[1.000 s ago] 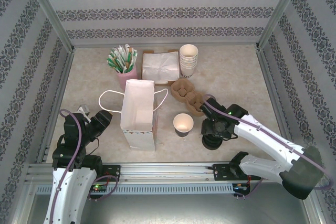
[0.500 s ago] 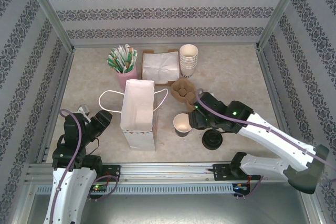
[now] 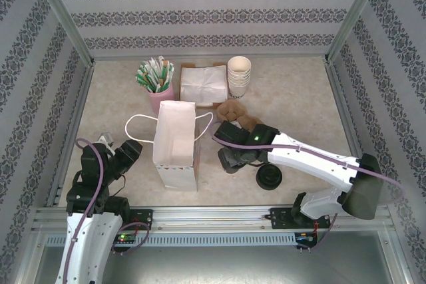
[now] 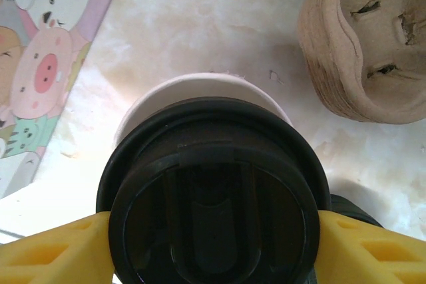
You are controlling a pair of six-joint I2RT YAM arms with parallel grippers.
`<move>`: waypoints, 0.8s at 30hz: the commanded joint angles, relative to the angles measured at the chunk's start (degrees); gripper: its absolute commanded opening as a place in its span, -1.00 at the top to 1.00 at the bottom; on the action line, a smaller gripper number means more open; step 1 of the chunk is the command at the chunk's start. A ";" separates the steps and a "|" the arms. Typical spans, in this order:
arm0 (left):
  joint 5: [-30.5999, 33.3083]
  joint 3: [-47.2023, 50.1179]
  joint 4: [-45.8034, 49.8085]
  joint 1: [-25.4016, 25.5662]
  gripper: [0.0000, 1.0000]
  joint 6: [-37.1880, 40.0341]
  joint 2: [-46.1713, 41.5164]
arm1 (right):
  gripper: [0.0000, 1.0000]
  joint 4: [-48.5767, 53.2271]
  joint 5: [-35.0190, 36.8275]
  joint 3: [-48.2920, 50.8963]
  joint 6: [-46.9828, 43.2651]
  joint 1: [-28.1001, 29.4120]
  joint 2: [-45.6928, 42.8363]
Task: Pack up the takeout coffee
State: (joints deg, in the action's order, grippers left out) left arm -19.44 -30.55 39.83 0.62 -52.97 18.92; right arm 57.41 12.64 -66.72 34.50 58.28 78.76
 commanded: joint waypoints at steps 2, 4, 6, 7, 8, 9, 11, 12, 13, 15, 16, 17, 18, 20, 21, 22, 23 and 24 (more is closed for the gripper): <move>0.38 0.14 -0.33 -0.80 -0.09 0.77 -0.32 | -0.43 1.55 1.60 -1.49 -0.04 0.34 1.04; 0.33 0.25 -0.30 -0.80 -0.10 0.76 -0.34 | -0.43 0.88 1.51 -1.40 0.10 0.31 1.16; 0.33 0.18 -0.22 -0.80 -0.10 0.84 -0.36 | -0.44 0.61 1.42 -1.72 0.32 0.25 1.60; 0.31 0.19 -0.19 -0.80 -0.10 0.85 -0.31 | -0.44 0.52 1.24 -1.83 0.36 0.25 1.77; 0.31 0.14 -0.11 -0.80 -0.10 0.85 -0.34 | -0.44 0.22 1.16 -1.85 0.42 0.25 1.87; 0.31 0.22 -0.15 -0.82 -0.09 0.85 -0.31 | -0.44 0.04 0.94 -1.84 0.49 0.17 2.01; 0.32 0.15 -0.02 -0.80 -0.10 0.85 -0.38 | -0.45 -0.30 0.65 -1.72 0.56 0.01 2.18; 0.28 0.20 0.04 -0.80 -0.09 0.85 -0.41 | -0.44 -0.36 0.63 -1.66 0.65 -0.09 2.41; 0.33 0.24 0.01 -0.82 -0.10 0.85 -0.46 | -0.44 -0.36 0.54 -1.67 0.81 -0.23 2.60; 0.35 0.28 0.02 -0.82 -0.10 0.94 -0.36 | -0.45 -0.45 0.39 -1.58 0.83 -0.36 2.82; 0.33 0.29 0.07 -0.80 -0.10 0.94 -0.42 | -0.44 -0.35 0.44 -1.62 0.83 -0.47 3.04; 0.29 0.22 0.06 -0.84 -0.10 0.94 -0.46 | -0.44 -0.37 0.62 -1.47 0.93 -0.57 3.14; 0.32 0.29 0.01 -0.80 -0.10 0.94 -0.46 | -0.45 -0.36 0.68 -1.33 1.09 -0.61 3.15; 0.29 0.36 0.07 -0.80 -0.10 0.94 -0.43 | -0.45 -0.86 0.25 -1.08 1.39 -0.80 3.10; 0.28 0.35 0.07 -0.86 -0.10 0.92 -0.46 | -0.45 -1.21 -0.13 -0.97 1.45 -0.91 3.07; 0.36 0.41 0.06 -0.80 -0.10 0.95 -0.46 | -0.45 -1.48 -0.40 -0.88 1.60 -1.02 2.94; 0.36 0.40 0.00 -0.80 -0.10 0.94 -0.46 | -0.45 -1.75 -0.59 -0.79 1.80 -1.11 2.91; 0.32 0.40 0.05 -0.80 -0.10 0.87 -0.45 | -0.46 -1.92 -0.69 -0.70 1.89 -1.18 2.88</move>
State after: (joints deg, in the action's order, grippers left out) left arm -19.42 -30.55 39.86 0.62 -52.97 18.92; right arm 56.25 12.51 -67.02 34.98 57.84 81.60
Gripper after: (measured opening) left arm 0.550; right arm 0.729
